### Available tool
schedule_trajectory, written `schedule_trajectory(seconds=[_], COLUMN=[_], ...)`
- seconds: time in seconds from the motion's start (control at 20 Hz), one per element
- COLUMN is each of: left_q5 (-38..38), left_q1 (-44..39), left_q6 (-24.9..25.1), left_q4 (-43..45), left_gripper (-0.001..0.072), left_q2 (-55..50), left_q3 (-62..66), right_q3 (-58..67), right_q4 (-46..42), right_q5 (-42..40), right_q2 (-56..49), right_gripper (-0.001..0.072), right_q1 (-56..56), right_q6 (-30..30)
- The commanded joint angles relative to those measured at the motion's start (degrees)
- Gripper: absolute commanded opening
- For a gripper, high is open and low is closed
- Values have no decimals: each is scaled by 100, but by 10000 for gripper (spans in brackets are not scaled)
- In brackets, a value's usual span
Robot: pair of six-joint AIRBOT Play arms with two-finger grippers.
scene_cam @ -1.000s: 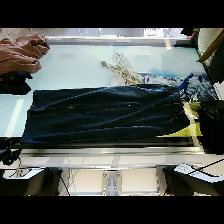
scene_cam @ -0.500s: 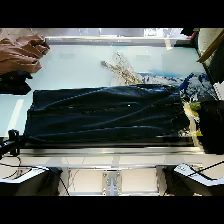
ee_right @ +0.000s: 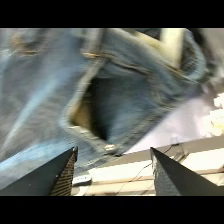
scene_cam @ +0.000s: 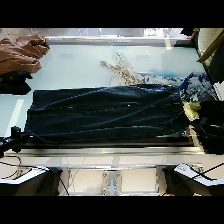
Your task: Fold the clothes and pants, and hang the long-sleeved shirts on hangers.
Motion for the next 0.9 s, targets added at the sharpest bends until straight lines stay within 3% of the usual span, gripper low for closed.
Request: schedule_trajectory(seconds=[0.0, 0.4, 0.7, 0.75, 0.85], left_q5=[-120, -120, -90, -66, 22], left_q1=[-9, -9, -9, -9, -9], left_q6=[179, 181, 205, 210, 264], left_q4=[-17, -15, -13, -15, -15], left_gripper=[21, 21, 21, 20, 21], left_q2=[-4, -4, -4, -4, -4], left_q3=[-2, -2, -2, -2, -2], right_q3=[-468, -466, -459, -448, -448], right_q4=[-76, 310, 879, 892, 1058], right_q5=[-833, -1770, -2328, -2345, -2371], right_q2=[-4, -643, -977, -999, -999], right_gripper=[516, 514, 458, 377, 316], right_q1=[-13, 334, 826, 874, 892], right_q6=[144, 199, -125, -136, -186])
